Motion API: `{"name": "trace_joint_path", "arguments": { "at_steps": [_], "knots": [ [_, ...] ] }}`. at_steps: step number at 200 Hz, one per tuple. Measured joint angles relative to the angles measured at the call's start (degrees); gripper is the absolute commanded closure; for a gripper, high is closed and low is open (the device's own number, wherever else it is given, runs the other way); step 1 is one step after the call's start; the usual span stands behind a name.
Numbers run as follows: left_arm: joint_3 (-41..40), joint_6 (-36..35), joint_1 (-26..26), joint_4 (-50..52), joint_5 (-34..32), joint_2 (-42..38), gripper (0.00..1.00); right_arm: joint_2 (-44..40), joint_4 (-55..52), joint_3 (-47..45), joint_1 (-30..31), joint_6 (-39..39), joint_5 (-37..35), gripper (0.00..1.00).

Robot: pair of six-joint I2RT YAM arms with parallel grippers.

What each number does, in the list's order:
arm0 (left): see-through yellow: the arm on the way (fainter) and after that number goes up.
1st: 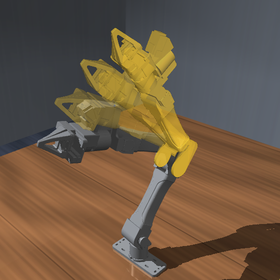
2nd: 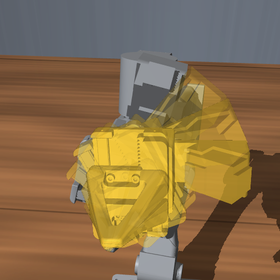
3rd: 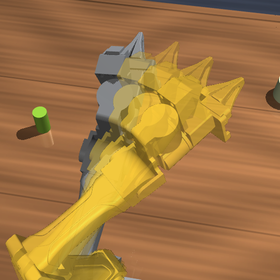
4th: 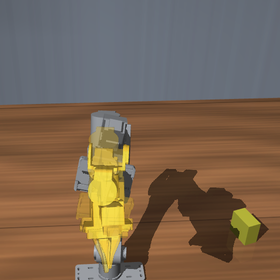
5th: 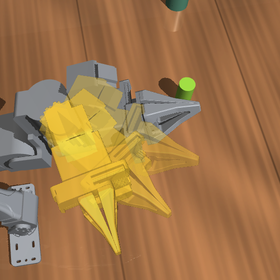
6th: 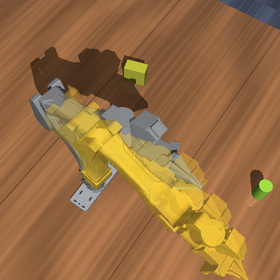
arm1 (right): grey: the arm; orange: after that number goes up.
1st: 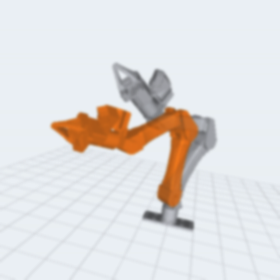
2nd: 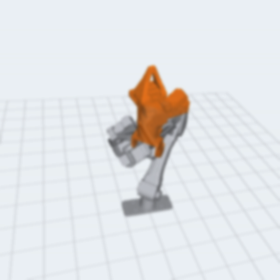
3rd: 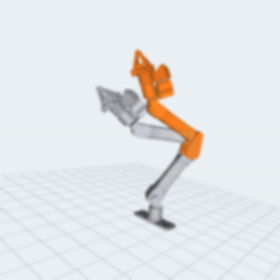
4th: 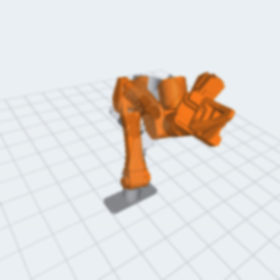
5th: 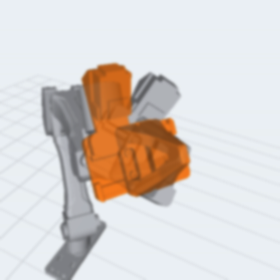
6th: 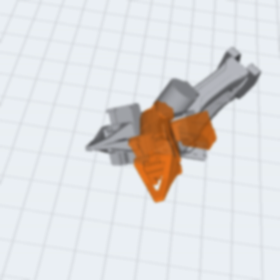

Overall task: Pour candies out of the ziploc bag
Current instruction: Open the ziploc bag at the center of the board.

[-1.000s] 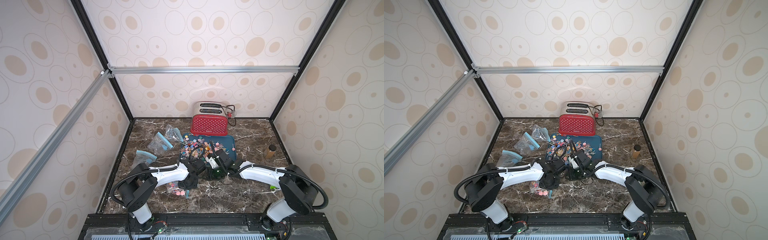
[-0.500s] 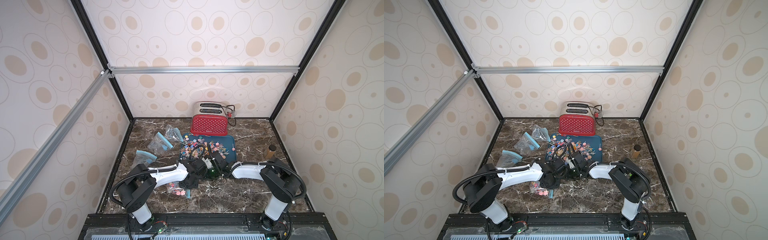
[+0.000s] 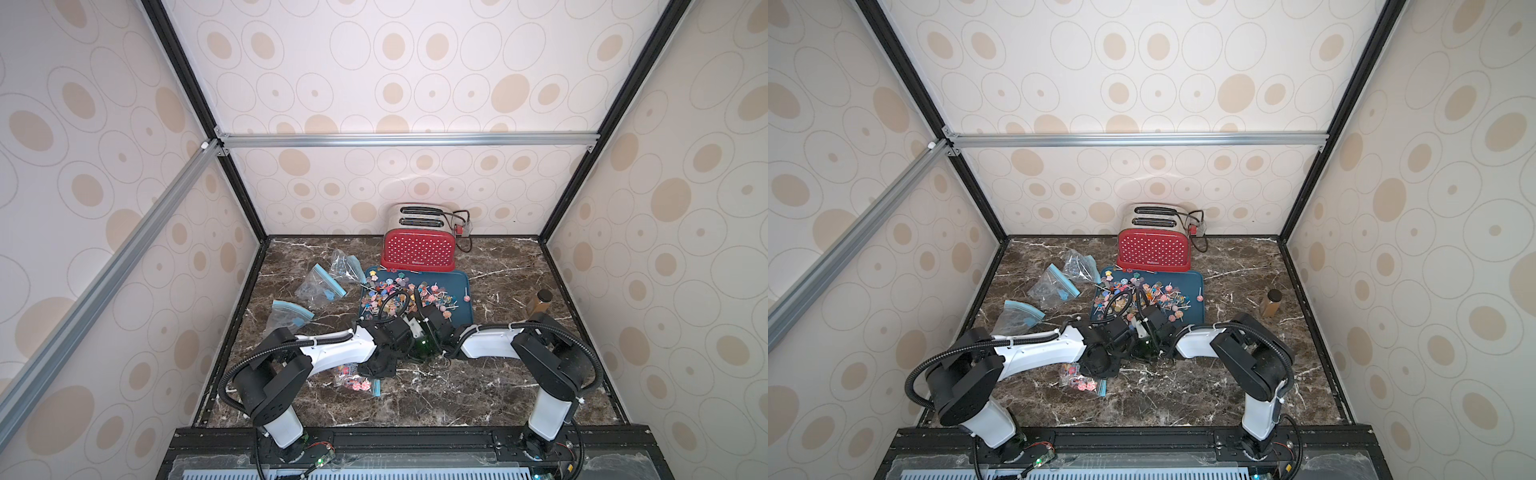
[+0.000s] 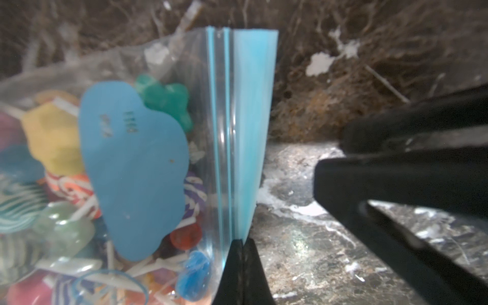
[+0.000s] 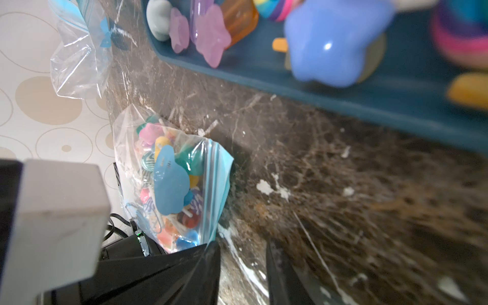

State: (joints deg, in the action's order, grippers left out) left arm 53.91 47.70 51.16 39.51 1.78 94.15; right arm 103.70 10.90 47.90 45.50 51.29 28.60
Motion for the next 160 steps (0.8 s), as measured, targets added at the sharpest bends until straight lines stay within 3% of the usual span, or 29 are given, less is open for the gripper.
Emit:
{"name": "trace_joint_path", "arguments": {
  "at_steps": [160],
  "knots": [
    [-1.16,0.00,0.02,0.00,-1.14,-2.97,1.00,3.50,3.52,1.90,1.70,2.32,1.38,0.75]
  ]
}}
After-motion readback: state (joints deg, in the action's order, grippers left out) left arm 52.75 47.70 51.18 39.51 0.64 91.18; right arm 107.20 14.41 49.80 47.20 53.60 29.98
